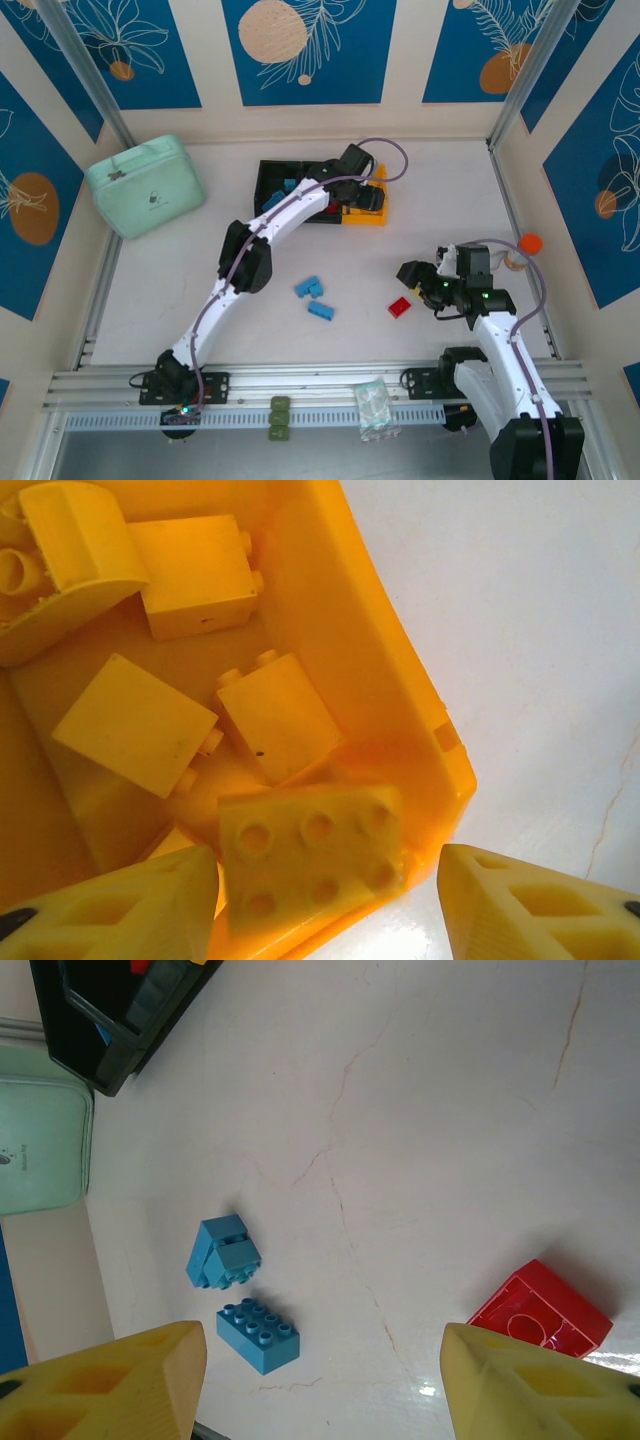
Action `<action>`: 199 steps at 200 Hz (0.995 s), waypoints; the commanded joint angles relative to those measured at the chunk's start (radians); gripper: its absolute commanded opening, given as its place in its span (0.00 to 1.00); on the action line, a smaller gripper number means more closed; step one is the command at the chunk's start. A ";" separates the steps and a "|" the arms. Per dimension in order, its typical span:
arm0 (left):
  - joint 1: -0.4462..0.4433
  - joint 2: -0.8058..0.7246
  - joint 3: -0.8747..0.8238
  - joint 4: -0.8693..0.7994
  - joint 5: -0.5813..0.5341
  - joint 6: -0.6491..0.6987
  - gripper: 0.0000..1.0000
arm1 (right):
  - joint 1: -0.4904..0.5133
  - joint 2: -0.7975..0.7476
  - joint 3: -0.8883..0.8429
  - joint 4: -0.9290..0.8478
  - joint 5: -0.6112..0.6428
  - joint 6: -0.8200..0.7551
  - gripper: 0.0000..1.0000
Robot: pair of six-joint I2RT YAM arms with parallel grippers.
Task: Sort the legos into containers by color
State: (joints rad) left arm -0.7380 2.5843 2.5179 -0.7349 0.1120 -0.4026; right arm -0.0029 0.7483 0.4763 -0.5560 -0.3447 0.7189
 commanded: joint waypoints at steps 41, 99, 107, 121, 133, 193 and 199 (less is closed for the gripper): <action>-0.010 -0.051 0.031 -0.004 0.009 0.017 0.65 | 0.001 -0.014 0.003 -0.032 -0.029 -0.001 0.64; -0.032 -0.249 -0.153 0.086 0.113 -0.012 0.65 | 0.058 0.053 0.106 -0.241 0.161 0.032 0.68; -0.035 -0.290 -0.205 0.110 0.129 -0.016 0.66 | 0.088 0.083 0.121 -0.271 0.195 0.054 0.69; -0.037 -0.367 -0.314 0.158 0.149 -0.019 0.66 | 0.151 0.134 0.150 -0.322 0.270 0.090 0.69; -0.038 -0.436 -0.424 0.200 0.164 -0.021 0.67 | 0.216 0.162 0.170 -0.356 0.346 0.130 0.71; -0.036 -0.809 -1.020 0.378 0.202 -0.015 0.67 | 0.331 0.254 0.171 -0.376 0.464 0.294 0.77; -0.035 -0.849 -1.085 0.395 0.201 -0.018 0.67 | 0.340 0.262 0.166 -0.363 0.467 0.306 0.77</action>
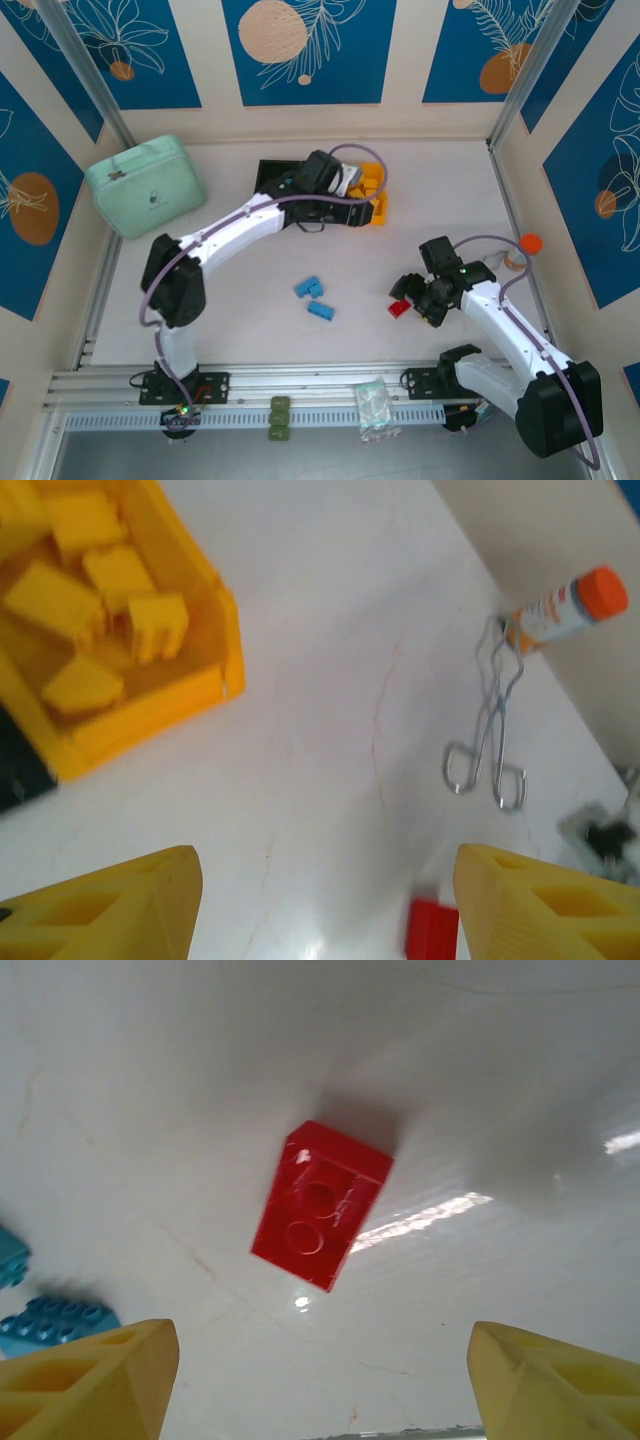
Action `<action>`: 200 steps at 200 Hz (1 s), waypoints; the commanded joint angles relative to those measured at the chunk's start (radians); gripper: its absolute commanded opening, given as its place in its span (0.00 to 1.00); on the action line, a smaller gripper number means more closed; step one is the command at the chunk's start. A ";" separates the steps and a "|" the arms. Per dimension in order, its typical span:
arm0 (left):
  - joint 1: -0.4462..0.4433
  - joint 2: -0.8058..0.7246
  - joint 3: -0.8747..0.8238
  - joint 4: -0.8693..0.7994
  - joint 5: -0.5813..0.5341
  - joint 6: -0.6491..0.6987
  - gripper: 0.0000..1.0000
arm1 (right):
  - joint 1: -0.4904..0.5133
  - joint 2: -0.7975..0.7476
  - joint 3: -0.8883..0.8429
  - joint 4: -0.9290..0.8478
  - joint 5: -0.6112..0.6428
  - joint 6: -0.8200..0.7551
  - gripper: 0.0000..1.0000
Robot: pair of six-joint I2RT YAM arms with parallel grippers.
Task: Sort the legos into containers by color
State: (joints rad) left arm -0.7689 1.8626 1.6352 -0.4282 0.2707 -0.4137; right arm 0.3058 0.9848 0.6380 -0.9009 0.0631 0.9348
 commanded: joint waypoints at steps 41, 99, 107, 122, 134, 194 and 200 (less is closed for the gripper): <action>-0.005 -0.383 -0.574 0.178 -0.005 -0.076 0.68 | 0.071 0.128 0.009 0.086 0.045 0.121 0.77; -0.004 -0.533 -0.767 0.176 -0.083 -0.141 0.68 | 0.102 0.326 0.061 0.136 0.060 0.135 0.68; -0.004 -0.538 -0.770 0.171 -0.092 -0.139 0.68 | 0.105 0.338 0.064 0.148 0.057 0.134 0.64; -0.005 -0.543 -0.770 0.158 -0.100 -0.136 0.68 | 0.111 0.352 0.070 0.159 0.058 0.131 0.56; -0.004 -0.545 -0.772 0.149 -0.103 -0.135 0.68 | 0.114 0.357 0.075 0.164 0.054 0.127 0.49; 0.010 -0.578 -0.798 0.107 -0.187 -0.182 0.68 | 0.141 0.348 0.110 0.159 0.046 0.089 0.26; 0.014 -0.585 -0.803 0.106 -0.190 -0.187 0.68 | 0.143 0.351 0.118 0.158 0.046 0.085 0.25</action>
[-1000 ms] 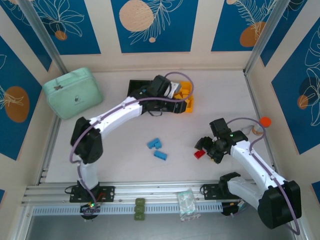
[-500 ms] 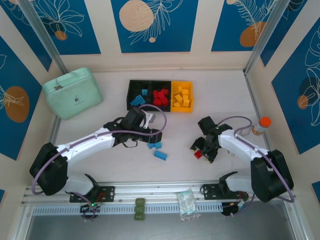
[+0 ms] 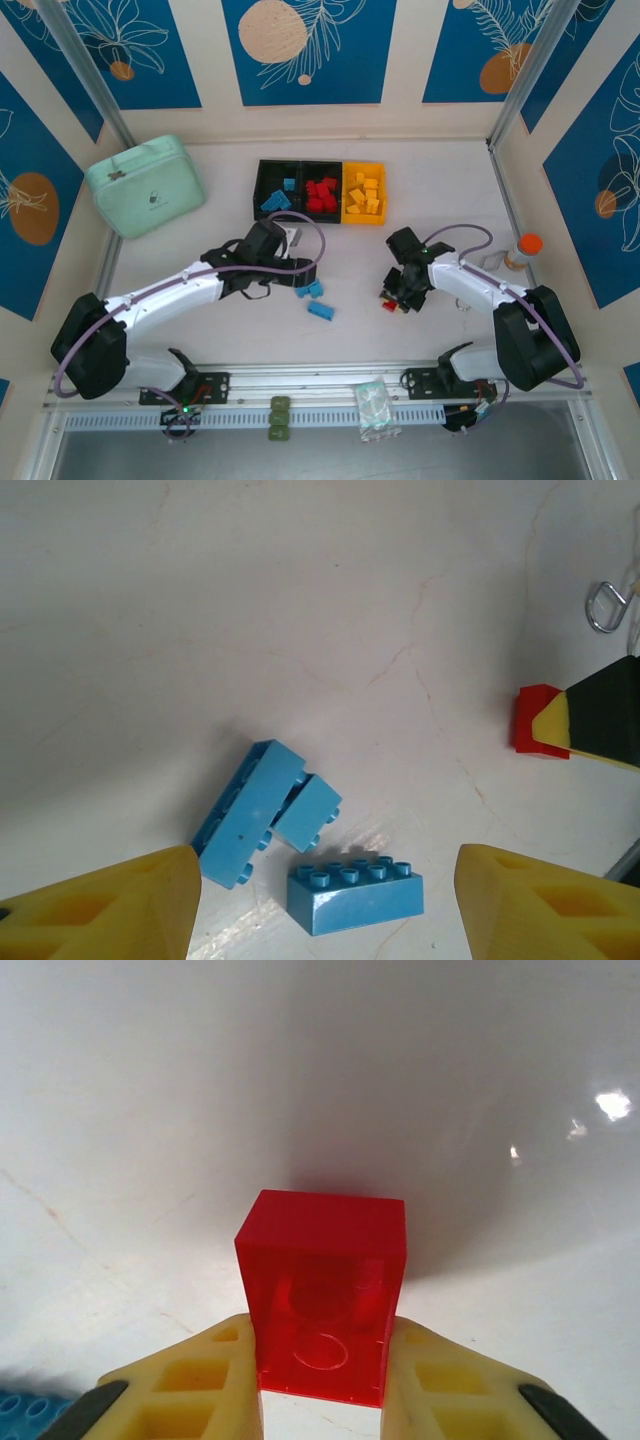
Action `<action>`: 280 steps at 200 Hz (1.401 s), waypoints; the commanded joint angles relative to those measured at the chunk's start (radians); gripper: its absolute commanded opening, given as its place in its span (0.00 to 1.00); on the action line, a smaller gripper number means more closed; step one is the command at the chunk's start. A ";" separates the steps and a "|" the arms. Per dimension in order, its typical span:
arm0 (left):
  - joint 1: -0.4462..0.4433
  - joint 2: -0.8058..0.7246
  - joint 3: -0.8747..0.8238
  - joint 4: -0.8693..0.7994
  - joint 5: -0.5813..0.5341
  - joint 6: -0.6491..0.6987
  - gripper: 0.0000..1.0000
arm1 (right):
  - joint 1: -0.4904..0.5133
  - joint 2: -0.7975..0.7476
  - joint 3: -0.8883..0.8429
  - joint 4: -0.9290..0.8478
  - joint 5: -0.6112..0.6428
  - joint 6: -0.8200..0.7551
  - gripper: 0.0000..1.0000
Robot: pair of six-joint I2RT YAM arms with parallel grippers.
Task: Sort the legos into containers by color
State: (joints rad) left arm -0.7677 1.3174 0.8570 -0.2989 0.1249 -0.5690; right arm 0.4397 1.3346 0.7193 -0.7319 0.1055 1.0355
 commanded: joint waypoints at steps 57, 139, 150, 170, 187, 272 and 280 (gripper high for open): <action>0.090 -0.137 -0.089 -0.084 -0.086 -0.110 0.68 | 0.036 0.043 0.222 -0.034 -0.008 -0.101 0.26; 0.183 -0.288 -0.191 -0.172 -0.103 -0.209 0.68 | 0.048 0.477 0.816 -0.057 -0.067 -0.293 0.27; 0.185 -0.302 -0.198 -0.173 -0.100 -0.218 0.68 | 0.041 0.549 0.919 -0.081 -0.071 -0.315 0.27; 0.186 -0.315 -0.205 -0.184 -0.103 -0.231 0.68 | 0.024 0.678 1.104 -0.126 -0.075 -0.343 0.27; 0.186 -0.322 -0.210 -0.189 -0.104 -0.241 0.68 | 0.004 0.790 1.261 -0.173 -0.079 -0.350 0.27; 0.186 -0.308 -0.215 -0.155 -0.082 -0.262 0.68 | -0.079 1.241 1.931 -0.364 -0.153 -0.308 0.29; 0.186 -0.304 -0.217 -0.152 -0.081 -0.263 0.68 | -0.082 1.259 1.962 -0.370 -0.155 -0.304 0.30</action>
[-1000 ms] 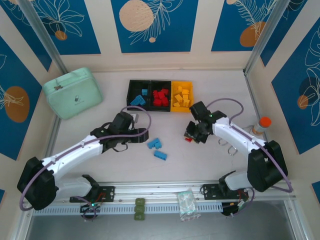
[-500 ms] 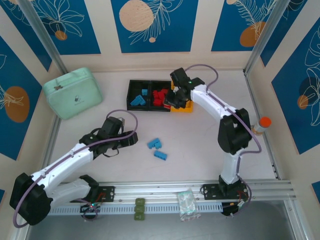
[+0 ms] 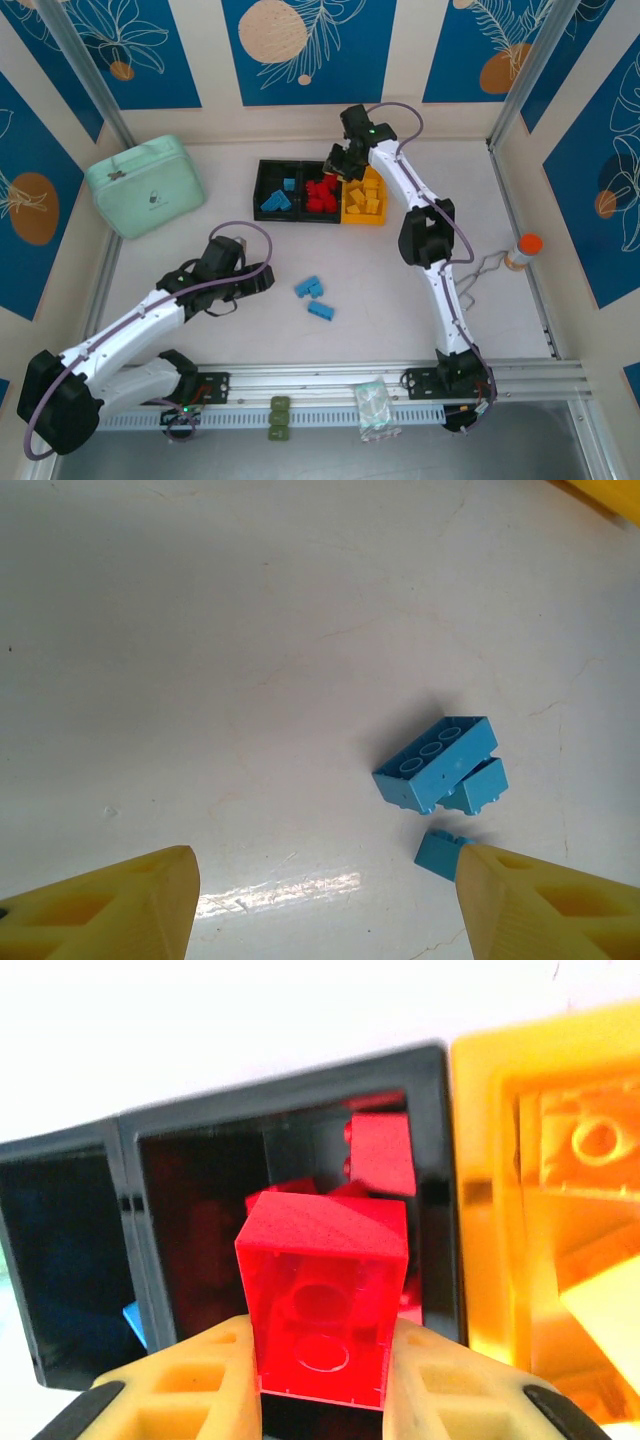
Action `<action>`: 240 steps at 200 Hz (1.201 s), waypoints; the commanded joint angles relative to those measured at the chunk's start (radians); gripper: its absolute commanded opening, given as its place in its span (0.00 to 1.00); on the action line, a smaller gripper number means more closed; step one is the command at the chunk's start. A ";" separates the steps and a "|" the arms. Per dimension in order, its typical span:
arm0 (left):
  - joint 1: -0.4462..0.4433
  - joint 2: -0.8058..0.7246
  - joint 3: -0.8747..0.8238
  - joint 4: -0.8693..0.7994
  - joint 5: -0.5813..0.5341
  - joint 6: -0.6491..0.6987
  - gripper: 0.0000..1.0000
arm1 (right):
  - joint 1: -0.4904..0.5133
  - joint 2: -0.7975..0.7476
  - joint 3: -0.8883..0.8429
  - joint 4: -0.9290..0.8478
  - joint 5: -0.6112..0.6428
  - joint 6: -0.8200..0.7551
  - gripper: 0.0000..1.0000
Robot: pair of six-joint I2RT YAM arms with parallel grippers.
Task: Sort the legos into containers by color
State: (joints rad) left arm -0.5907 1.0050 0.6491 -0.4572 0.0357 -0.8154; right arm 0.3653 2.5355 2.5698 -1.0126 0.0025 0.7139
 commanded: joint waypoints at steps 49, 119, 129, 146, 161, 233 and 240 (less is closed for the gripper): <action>0.011 0.040 -0.013 0.028 0.021 -0.017 0.68 | -0.015 0.068 0.107 -0.028 -0.076 0.029 0.39; 0.009 0.069 0.001 0.053 0.033 -0.010 0.68 | -0.007 0.006 0.112 -0.042 -0.063 0.010 0.52; 0.010 0.073 0.006 0.053 0.036 -0.001 0.68 | 0.000 -0.026 0.087 -0.043 -0.059 -0.007 0.51; 0.009 0.083 0.018 0.051 0.050 0.014 0.69 | 0.011 -0.122 -0.014 -0.014 -0.056 -0.037 0.51; 0.009 0.101 0.032 0.058 0.080 0.036 0.69 | 0.021 -0.239 -0.161 0.046 -0.049 -0.057 0.51; -0.079 0.246 0.148 -0.037 0.057 -0.021 0.76 | 0.013 -0.868 -1.026 0.372 -0.099 -0.076 0.61; -0.088 0.262 0.157 -0.041 0.056 -0.045 0.76 | 0.007 -0.917 -1.103 0.389 -0.104 -0.071 0.62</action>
State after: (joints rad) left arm -0.6437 1.2213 0.7570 -0.4377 0.1085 -0.7975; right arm 0.3912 1.7363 1.6802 -0.7204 -0.0654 0.6521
